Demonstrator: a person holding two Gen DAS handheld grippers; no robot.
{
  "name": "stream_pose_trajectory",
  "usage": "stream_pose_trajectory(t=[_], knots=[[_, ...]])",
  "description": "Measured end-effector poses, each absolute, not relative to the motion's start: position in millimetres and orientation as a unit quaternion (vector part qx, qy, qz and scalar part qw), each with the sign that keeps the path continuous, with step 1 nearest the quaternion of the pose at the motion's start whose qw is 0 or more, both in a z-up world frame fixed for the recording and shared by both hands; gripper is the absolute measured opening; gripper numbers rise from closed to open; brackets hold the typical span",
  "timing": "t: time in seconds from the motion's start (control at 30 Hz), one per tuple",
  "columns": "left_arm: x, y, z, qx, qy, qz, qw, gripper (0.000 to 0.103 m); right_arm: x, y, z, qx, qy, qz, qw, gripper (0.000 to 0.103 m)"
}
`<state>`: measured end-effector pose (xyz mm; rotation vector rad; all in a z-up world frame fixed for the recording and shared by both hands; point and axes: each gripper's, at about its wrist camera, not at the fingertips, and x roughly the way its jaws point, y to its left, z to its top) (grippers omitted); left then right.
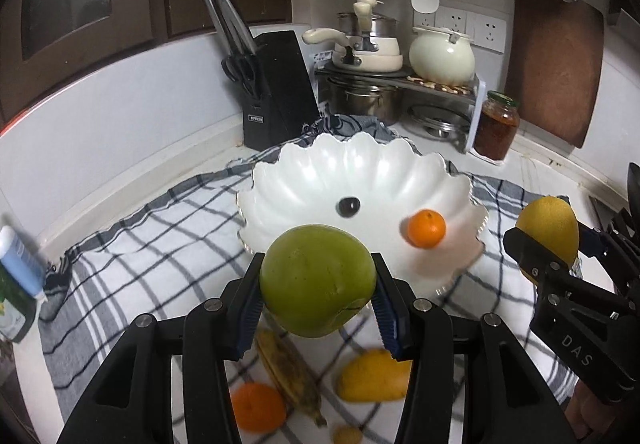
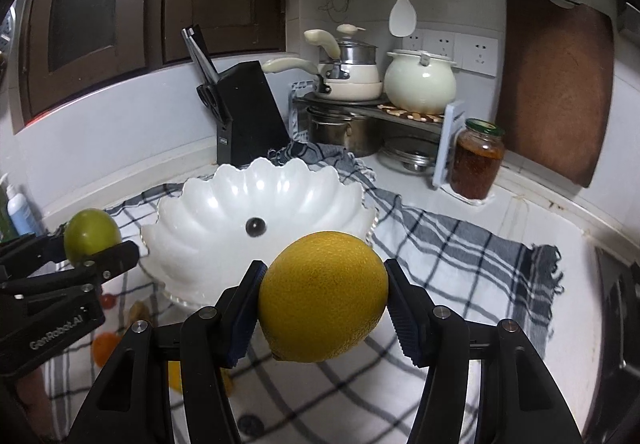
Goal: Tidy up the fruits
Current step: 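Carry the pomelo and green apple over the white bowl with both tools, then open both tools to release the pomelo and apple into the bowl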
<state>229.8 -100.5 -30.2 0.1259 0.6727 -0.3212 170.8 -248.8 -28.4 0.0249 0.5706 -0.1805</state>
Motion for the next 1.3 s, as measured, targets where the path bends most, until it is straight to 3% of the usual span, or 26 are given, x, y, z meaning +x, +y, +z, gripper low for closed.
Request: stream_pose_trajectory(t=[0.97,1.03,1.1,1.17,1.3], knots=[[306.7,-100.1,-77.7,0.036,0.404,-0.174,0.897,0.049,256.7,-237.7,-65.0,0.004,0.363,-0.049,0.931,0.06],[306.5,-98.7,-78.7,0.034,0.404,-0.173,0.897,0.053,256.0,-235.2,-64.7,-0.003,0.363,-0.053,0.93,0.061],[302.8,-96.9,-75.2,0.039,0.392,-0.166,0.904,0.066,252.5,-232.3,-58.8,-0.016,0.348,-0.064,0.935,0.075],[300.6,-94.6,-71.0,0.039,0.385,-0.162,0.908,0.072,249.0,-231.2,-51.5,-0.023,0.334,-0.074,0.94,0.083],[293.6,-90.2,-60.2,0.043,0.368,-0.145,0.918,0.089,240.6,-232.8,-37.5,-0.026,0.312,-0.098,0.945,0.086]])
